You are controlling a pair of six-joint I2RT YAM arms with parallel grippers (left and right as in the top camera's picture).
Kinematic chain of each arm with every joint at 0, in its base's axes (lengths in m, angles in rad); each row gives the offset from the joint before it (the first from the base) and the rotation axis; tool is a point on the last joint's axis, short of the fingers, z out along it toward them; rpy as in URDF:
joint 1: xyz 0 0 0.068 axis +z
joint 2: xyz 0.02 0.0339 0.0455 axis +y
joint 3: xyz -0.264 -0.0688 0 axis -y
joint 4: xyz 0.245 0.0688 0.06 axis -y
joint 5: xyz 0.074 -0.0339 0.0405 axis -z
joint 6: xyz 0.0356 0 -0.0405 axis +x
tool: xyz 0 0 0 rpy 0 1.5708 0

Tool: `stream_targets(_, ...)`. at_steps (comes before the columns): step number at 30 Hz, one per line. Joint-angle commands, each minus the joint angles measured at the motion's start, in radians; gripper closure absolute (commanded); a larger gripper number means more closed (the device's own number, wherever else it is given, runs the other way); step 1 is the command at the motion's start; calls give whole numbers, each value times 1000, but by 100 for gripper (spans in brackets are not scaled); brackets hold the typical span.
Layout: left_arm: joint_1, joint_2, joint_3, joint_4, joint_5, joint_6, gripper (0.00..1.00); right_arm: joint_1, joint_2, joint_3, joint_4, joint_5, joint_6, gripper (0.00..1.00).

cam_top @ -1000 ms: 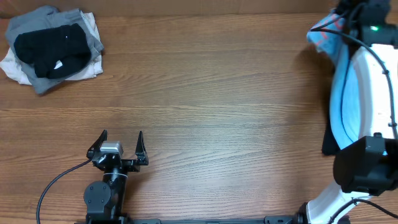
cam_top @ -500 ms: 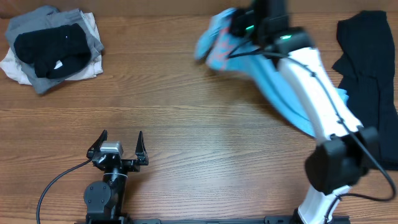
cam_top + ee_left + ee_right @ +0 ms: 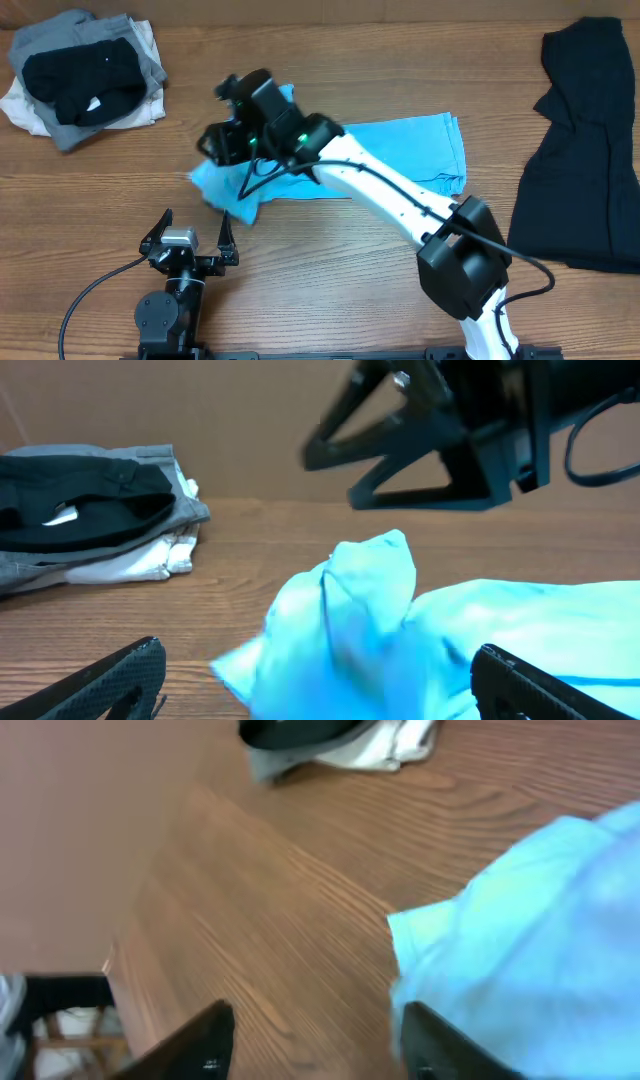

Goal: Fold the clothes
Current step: 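Lift the blue T-shirt with the right gripper and drag it onto the table center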

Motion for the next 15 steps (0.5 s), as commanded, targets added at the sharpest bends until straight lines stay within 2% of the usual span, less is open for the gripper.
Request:
stream_targets(1, 5, -9, -3, -2, -6, 18, 0, -37, -23, 31, -6, 76, -28, 41)
stream_targets(8, 5, -9, -3, -2, -6, 18, 0, -202, -90, 172, -281, 279, -44, 18)
stream_targets(12, 5, -9, -3, -2, -6, 18, 0, -353, -157, 222, -476, 284, -43, 10)
stream_targets(14, 5, -9, -3, -2, -6, 18, 0, -435, -191, 224, -568, 282, -44, 0)
stream_targets(15, 5, -9, -3, -2, -6, 18, 0, -469, -201, 224, -615, 282, -44, 0)
